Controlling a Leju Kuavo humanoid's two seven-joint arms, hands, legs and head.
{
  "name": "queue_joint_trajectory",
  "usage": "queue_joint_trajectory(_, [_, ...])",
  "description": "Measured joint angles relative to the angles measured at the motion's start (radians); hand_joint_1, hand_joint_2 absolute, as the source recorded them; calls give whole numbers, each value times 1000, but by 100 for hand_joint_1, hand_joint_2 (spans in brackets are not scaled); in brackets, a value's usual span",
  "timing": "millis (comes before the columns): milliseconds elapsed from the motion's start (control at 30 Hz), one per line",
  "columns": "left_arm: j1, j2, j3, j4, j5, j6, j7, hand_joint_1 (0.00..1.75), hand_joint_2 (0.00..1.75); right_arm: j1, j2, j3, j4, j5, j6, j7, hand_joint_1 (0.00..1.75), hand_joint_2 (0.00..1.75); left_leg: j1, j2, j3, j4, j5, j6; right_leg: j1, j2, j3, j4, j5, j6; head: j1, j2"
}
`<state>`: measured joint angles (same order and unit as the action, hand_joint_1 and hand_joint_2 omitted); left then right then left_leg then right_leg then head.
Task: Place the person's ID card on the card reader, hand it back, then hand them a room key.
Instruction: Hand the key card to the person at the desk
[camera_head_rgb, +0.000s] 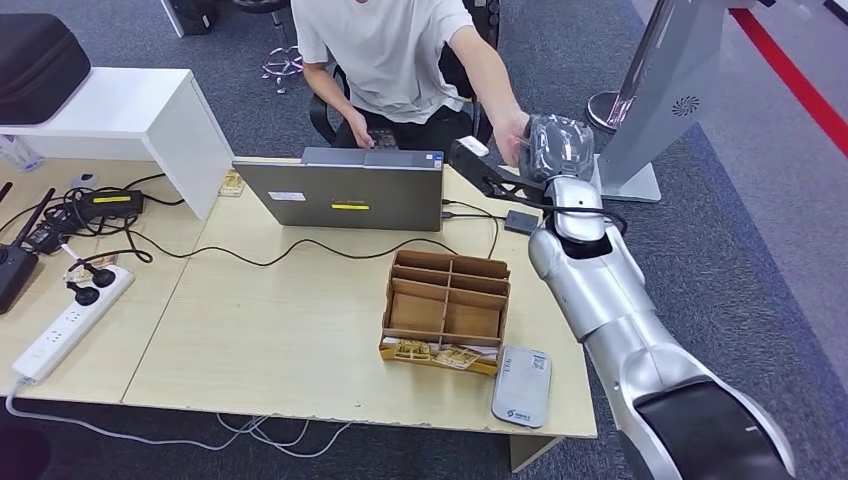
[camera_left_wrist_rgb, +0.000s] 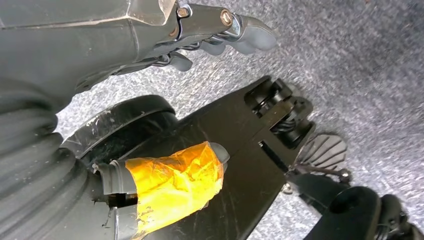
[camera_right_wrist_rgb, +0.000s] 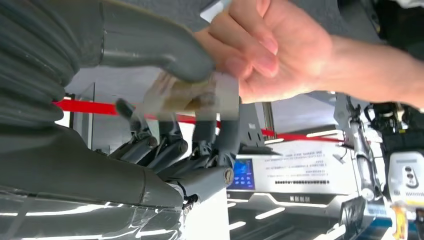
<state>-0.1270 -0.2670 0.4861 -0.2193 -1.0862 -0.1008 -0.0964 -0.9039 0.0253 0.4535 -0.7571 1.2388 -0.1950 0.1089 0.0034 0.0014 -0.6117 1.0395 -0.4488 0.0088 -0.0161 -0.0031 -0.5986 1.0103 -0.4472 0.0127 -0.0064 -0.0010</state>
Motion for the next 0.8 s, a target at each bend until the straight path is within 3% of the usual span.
queue_joint_trajectory(267, [0, 0, -4, 0, 2, 24, 27, 0, 175, 54, 15, -8, -36, -34, -11, -78, 0, 175, 0, 0, 0, 0, 0, 0, 0, 0, -1, 0, 0, 0, 0, 0])
queue_joint_trajectory(567, [0, 0, -3, 0, 41, 52, 11, 0, 175, 308, -17, -8, -421, -146, -14, -183, 0, 175, 0, -1, -2, 0, -1, 1, 0, -1, -1, -1, -1, 1, 0, 0])
queue_joint_trajectory(800, [0, 0, -1, 0, 49, 57, 7, 0, 175, 392, -47, -8, -573, -162, -14, -202, 0, 175, 0, 0, -1, 0, -1, 1, 0, 0, -2, -1, -1, 1, 0, 0])
